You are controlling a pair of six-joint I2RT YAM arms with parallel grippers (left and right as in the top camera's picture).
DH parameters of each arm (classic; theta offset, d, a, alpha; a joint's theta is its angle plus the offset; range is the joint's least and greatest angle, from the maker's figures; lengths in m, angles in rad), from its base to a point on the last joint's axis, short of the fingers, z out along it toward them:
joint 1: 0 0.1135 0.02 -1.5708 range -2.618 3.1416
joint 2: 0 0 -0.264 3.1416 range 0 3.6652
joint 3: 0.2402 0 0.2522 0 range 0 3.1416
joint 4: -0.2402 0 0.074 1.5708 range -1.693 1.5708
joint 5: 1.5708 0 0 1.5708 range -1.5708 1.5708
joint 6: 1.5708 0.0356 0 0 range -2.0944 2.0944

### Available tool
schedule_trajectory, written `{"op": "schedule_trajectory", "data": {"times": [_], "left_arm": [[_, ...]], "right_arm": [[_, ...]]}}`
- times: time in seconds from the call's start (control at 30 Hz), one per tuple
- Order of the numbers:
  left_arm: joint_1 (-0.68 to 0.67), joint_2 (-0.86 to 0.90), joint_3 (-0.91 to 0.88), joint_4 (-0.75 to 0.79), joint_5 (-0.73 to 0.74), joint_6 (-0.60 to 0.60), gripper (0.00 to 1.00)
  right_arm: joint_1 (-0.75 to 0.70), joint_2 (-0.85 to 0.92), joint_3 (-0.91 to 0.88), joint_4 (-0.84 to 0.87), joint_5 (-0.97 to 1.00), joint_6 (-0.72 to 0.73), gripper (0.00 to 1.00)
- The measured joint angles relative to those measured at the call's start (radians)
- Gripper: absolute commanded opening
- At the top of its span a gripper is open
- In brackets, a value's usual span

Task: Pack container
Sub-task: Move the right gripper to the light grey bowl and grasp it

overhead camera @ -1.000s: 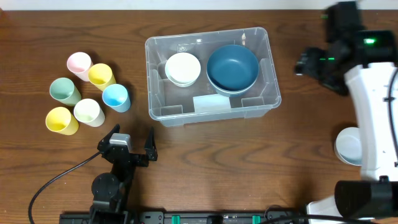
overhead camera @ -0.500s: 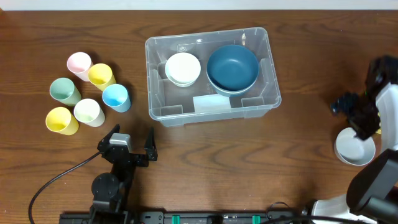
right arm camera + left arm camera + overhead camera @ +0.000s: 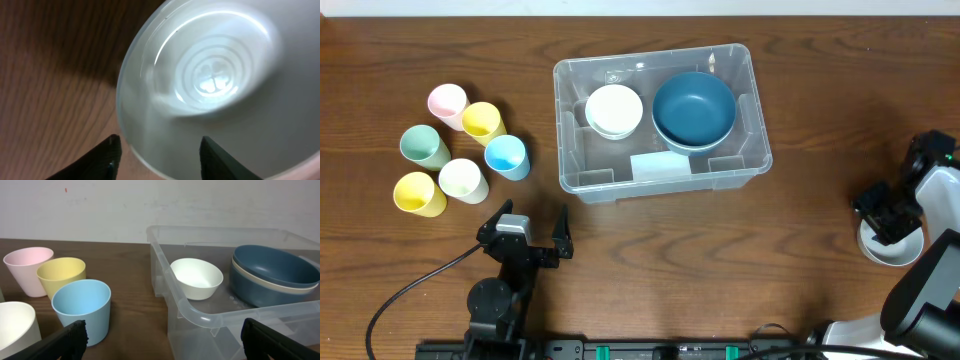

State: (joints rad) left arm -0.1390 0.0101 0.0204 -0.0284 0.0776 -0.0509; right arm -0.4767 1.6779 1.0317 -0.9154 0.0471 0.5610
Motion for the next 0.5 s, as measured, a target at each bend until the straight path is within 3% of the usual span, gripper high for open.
{"op": "schedule_trajectory", "data": {"times": [0.33, 0.5], "left_arm": [[0.0, 0.0, 0.0, 0.0, 0.0, 0.0, 0.98], [0.0, 0.0, 0.0, 0.0, 0.0, 0.0, 0.98]], "right_arm": [[0.001, 0.0, -0.045, 0.106, -0.023, -0.047, 0.01], [0.016, -0.007, -0.045, 0.115, -0.008, -0.054, 0.01]]}}
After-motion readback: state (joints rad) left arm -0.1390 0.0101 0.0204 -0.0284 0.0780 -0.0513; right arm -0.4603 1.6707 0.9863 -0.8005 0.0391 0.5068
